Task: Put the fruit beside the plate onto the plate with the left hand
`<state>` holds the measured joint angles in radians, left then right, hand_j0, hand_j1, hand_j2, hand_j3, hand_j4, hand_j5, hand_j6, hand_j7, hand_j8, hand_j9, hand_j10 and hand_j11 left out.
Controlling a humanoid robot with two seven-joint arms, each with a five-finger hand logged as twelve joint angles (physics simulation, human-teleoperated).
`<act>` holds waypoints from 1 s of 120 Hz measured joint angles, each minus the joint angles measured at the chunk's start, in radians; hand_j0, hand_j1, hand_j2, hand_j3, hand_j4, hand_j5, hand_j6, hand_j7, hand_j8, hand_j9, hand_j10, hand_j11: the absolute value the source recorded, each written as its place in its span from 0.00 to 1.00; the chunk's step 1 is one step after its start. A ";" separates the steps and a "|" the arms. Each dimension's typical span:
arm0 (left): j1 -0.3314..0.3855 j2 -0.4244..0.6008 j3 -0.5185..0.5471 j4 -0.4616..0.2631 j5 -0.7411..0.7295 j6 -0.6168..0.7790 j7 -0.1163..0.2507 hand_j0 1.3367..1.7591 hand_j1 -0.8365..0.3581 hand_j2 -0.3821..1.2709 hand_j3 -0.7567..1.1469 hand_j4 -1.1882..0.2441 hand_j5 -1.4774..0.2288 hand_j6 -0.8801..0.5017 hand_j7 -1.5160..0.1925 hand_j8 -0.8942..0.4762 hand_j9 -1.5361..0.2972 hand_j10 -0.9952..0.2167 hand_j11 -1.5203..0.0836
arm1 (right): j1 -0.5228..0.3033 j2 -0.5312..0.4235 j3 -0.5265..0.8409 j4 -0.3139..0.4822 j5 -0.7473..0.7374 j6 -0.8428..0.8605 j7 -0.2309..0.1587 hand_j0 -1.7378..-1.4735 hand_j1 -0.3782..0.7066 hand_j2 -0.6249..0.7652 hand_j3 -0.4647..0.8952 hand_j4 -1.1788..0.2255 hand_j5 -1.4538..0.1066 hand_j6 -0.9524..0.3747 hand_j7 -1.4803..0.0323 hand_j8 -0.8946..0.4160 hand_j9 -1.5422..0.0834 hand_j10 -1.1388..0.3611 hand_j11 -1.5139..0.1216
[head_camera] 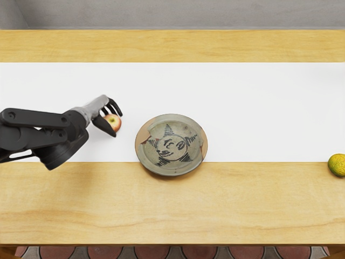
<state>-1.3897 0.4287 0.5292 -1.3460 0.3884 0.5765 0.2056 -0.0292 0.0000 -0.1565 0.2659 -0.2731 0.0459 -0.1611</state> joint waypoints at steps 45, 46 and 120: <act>-0.046 -0.004 -0.003 -0.004 -0.004 0.000 0.000 0.75 0.48 0.41 0.40 0.38 0.30 0.33 0.35 0.37 0.33 0.34 0.37 | 0.000 0.000 0.000 0.000 0.000 0.000 0.000 0.30 0.05 0.45 0.34 0.83 0.91 0.70 0.96 0.67 0.93 0.75 0.91; -0.048 -0.004 -0.003 -0.004 -0.004 0.000 0.000 0.75 0.48 0.41 0.40 0.38 0.30 0.33 0.35 0.37 0.33 0.34 0.37 | 0.000 0.000 0.000 0.000 0.000 0.000 0.000 0.30 0.05 0.45 0.34 0.83 0.91 0.70 0.96 0.67 0.93 0.75 0.91; -0.168 -0.140 0.002 -0.012 -0.013 -0.003 0.045 0.75 0.52 0.39 0.40 0.38 0.30 0.31 0.35 0.34 0.33 0.32 0.38 | 0.000 0.000 0.000 0.000 0.000 0.000 0.000 0.30 0.05 0.45 0.34 0.83 0.91 0.70 0.96 0.67 0.93 0.75 0.91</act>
<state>-1.5580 0.2885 0.5315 -1.3579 0.3749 0.5739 0.2509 -0.0291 0.0000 -0.1564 0.2661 -0.2731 0.0459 -0.1611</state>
